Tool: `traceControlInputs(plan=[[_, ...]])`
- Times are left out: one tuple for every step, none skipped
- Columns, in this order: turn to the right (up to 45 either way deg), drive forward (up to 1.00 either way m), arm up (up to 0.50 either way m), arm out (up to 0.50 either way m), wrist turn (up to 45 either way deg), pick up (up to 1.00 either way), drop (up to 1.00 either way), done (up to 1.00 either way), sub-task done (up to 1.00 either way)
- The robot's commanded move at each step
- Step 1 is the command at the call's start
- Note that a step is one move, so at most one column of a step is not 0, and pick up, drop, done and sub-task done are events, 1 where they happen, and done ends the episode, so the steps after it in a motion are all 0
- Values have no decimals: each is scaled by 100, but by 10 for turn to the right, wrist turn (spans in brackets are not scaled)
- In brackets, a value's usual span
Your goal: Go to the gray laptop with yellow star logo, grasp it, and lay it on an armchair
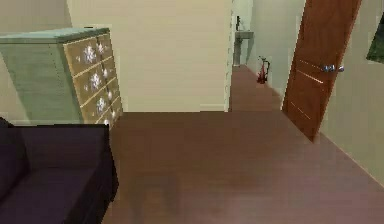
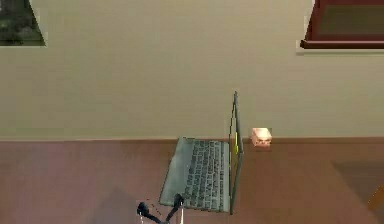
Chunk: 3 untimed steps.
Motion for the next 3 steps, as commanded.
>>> traceControlInputs(plan=[[0, 90, 0, 0, 0, 0, 0, 0, 0], [30, 0, 0, 0, 0, 0, 0, 0, 0], [-450, 0, 0, 0, 0, 0, 0, 0, 0]])
